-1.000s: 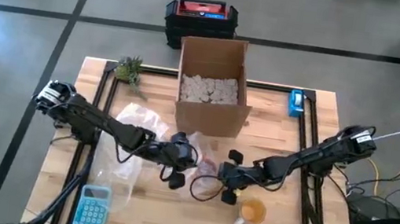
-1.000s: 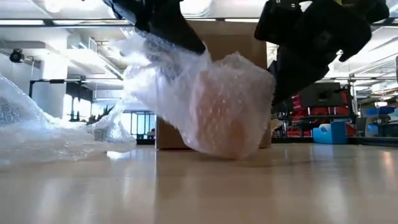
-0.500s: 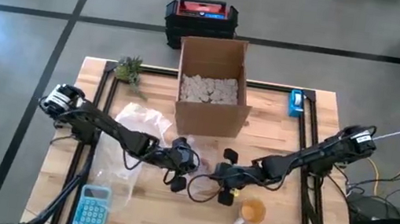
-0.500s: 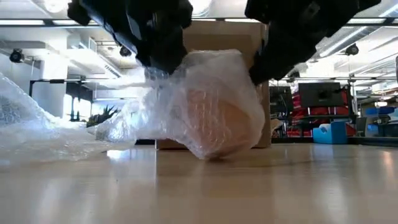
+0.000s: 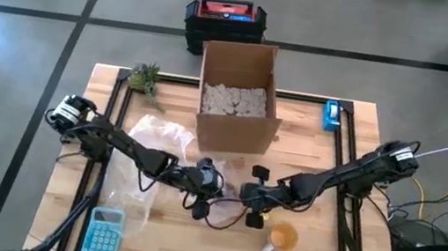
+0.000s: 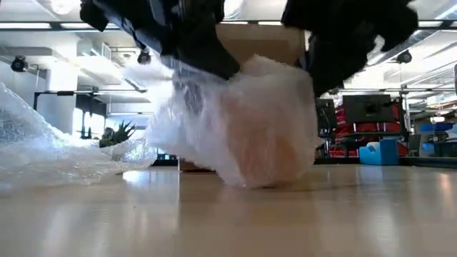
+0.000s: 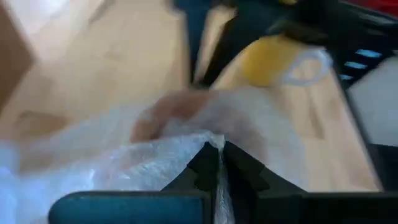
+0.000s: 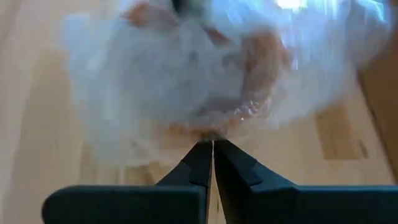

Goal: Wrap mug
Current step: Wrap the orange mug with bubble wrap

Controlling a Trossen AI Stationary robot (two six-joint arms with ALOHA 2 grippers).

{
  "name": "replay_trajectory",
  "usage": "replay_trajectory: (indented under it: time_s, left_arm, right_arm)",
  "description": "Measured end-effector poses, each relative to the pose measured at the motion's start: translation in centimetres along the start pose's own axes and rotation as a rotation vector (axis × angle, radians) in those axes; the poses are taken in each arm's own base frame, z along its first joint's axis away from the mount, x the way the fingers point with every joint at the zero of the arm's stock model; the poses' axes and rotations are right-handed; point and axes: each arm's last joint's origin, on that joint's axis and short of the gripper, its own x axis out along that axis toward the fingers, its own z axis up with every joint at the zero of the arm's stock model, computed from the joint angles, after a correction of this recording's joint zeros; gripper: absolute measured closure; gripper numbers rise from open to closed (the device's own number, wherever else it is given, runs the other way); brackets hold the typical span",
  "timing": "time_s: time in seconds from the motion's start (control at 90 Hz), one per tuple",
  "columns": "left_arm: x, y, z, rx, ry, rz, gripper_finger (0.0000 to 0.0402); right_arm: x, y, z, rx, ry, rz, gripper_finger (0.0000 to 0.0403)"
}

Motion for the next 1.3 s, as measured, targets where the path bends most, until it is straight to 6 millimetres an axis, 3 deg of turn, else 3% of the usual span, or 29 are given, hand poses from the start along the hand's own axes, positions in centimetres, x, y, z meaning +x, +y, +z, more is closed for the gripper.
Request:
replay_trajectory:
  time_s: [0.178,0.378,0.578,0.7,1.044,1.3]
  left_arm:
    - [0.1,0.2,-0.4,0.014,0.032,0.013,0.0397]
    - [0.2,0.2,-0.4,0.012,0.03,0.019,0.0397]
    - [0.2,0.2,-0.4,0.012,0.029,0.02,0.0397]
    - [0.2,0.2,-0.4,0.012,0.029,0.02,0.0397]
    - [0.2,0.3,-0.7,0.018,0.062,0.03,0.0397]
    - [0.2,0.2,-0.5,0.02,0.077,0.037,0.0397]
  right_arm:
    - [0.9,0.3,0.0,-0.022,0.064,0.005,0.0401]
    - [-2.4,-0.1,2.1,-0.099,0.184,-0.036,0.0401]
    - [-3.7,0.4,5.6,-0.134,-0.048,-0.004,0.0401]
    - [-2.7,0.9,6.5,-0.145,-0.164,0.016,0.0401]
    - [1.8,1.7,5.2,-0.169,-0.085,-0.003,0.0401]
    - [2.1,1.7,4.9,-0.151,-0.057,-0.003,0.0401]
